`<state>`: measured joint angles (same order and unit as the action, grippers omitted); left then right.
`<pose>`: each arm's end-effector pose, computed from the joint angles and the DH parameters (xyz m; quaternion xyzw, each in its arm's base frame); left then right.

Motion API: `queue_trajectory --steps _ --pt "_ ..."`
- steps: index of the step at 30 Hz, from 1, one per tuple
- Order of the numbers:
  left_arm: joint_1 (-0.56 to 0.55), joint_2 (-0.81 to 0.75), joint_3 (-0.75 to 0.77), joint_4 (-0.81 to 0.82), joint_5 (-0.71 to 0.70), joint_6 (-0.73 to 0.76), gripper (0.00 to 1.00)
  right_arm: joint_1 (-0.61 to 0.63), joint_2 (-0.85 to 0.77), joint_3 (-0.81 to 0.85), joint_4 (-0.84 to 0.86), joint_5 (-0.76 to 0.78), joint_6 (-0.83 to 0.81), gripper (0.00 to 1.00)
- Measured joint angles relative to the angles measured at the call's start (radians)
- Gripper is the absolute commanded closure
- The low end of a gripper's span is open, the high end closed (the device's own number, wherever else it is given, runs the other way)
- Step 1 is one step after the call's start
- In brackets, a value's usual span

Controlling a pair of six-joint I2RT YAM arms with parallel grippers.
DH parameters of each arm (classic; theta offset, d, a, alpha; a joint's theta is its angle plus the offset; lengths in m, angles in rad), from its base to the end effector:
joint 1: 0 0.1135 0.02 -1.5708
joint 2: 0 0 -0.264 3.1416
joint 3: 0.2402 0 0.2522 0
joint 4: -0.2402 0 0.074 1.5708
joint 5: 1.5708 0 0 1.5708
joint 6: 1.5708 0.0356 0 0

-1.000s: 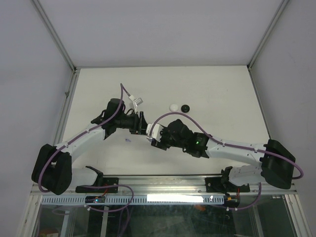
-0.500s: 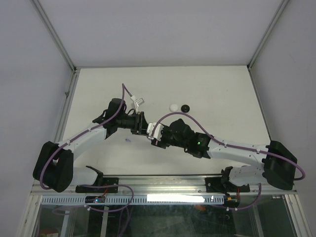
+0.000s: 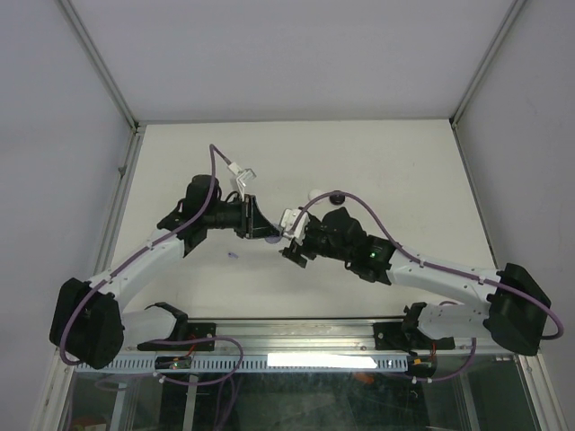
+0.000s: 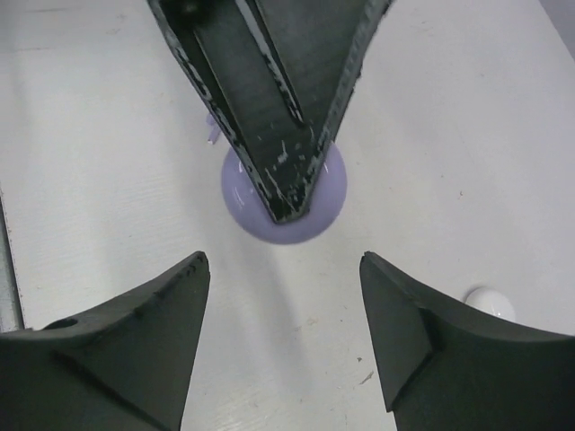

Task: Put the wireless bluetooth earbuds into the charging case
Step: Pick up the charging case at the center of the board.

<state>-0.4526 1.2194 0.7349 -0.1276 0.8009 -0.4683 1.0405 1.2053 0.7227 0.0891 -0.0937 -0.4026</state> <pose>0.2179 -0.1344 0.2436 0.1734 0.8185 -0.4986 0.2268 0.1345 0.2359 0.2576 -0.5683 0.6066 0.2109 0.5144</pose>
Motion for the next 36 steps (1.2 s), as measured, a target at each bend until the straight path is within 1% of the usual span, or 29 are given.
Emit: queue_trajectory --steps 4,7,12,17,23,27,30,36 --pt "0.000 -0.081 0.005 0.034 -0.059 0.044 0.93 -0.077 -0.047 -0.020 0.022 -0.095 0.067 0.28" --pt "0.000 -0.138 0.002 0.098 -0.085 0.067 0.93 -0.144 -0.074 -0.047 0.074 -0.201 0.137 0.28" --pt "0.000 -0.206 -0.024 0.236 -0.092 0.072 0.93 -0.235 -0.087 -0.117 0.238 -0.376 0.307 0.29" --pt "-0.009 -0.209 -0.048 0.347 -0.081 0.070 0.92 -0.264 -0.069 -0.172 0.458 -0.481 0.487 0.33" --pt "-0.048 -0.209 -0.065 0.450 -0.054 0.068 0.90 -0.284 -0.011 -0.194 0.706 -0.525 0.660 0.39" --pt "-0.069 -0.209 -0.068 0.501 -0.037 0.069 0.89 -0.284 0.036 -0.197 0.836 -0.546 0.745 0.43" --pt "-0.079 -0.209 -0.072 0.523 -0.033 0.070 0.89 -0.284 0.061 -0.197 0.908 -0.563 0.794 0.46" --pt "-0.098 -0.209 -0.077 0.542 -0.032 0.077 0.88 -0.284 0.069 -0.197 0.992 -0.570 0.848 0.56"
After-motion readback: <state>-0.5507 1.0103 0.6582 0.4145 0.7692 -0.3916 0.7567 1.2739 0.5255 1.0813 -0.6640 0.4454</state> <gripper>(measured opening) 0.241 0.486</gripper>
